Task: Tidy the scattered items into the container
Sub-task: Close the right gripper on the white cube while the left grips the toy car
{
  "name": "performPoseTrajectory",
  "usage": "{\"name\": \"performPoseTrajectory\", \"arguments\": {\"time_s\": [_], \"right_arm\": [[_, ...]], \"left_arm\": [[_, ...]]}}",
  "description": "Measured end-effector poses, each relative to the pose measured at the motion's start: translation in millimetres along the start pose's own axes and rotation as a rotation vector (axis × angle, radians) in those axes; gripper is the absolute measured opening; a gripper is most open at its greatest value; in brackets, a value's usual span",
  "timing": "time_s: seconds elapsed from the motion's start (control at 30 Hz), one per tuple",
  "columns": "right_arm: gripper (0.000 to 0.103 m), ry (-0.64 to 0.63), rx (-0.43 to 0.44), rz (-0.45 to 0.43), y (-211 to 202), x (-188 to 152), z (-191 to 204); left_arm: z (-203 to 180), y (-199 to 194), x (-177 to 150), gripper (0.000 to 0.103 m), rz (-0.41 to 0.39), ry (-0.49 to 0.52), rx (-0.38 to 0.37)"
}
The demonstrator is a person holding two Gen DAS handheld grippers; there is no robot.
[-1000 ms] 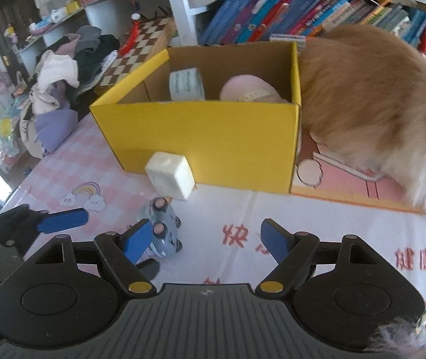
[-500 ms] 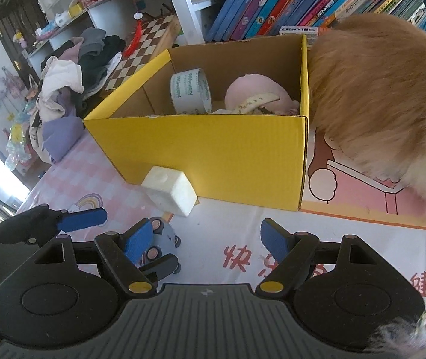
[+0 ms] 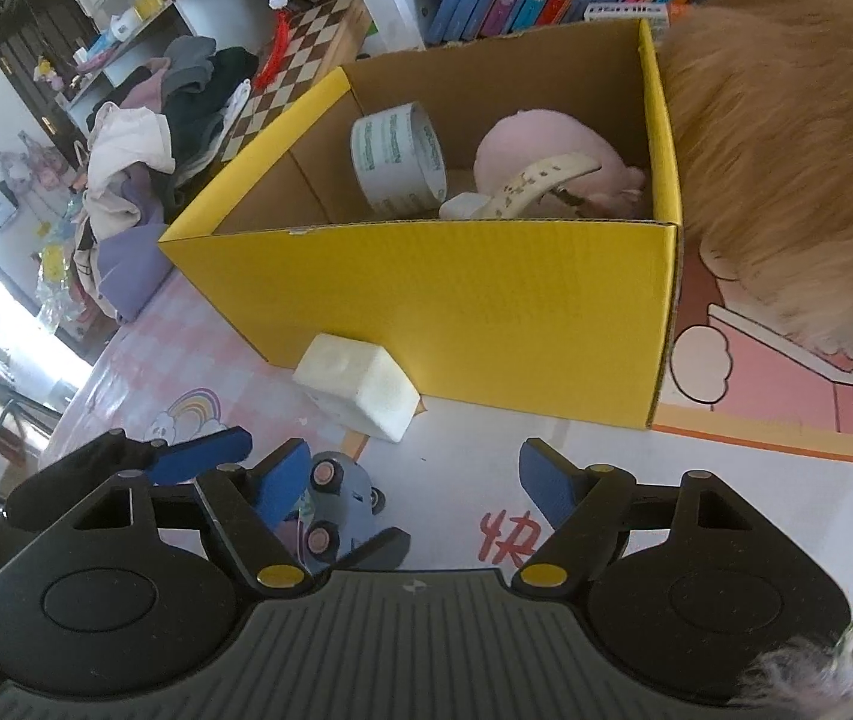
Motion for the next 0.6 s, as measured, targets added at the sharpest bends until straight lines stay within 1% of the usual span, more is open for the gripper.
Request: {"name": "performPoseTrajectory", "arguments": {"time_s": [0.17,0.27,0.37,0.57,0.6], "right_arm": [[0.071,-0.008,0.023,0.013,9,8,3],[0.069,-0.003,0.049,0.02,15,15,6],[0.067,0.008,0.074,0.032,22,21,8],[0.064,-0.014,0.079,0.057,33,27,15],[0.063,-0.016,0.075,0.06,35,28,15]], "left_arm": [[2,3,2,0.091,0.011,-0.021,-0.015],[1,6,3,0.086,0.014,-0.016,-0.026],[-1,8,4,0.084,0.03,-0.005,-0.037],[1,12,3,0.067,0.061,0.009,-0.044],[1,13,3,0.067,0.065,0.01,-0.044]]}}
Point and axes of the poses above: each gripper's, at about its wrist camera, not at the fingertips, and y roughly the way its jaws point, z to its left, x to its top, the point moved 3 cm from there along y, roughly the way its jaws point, and after that the axes turned 10 degrees about z, right-handed, at the moved point
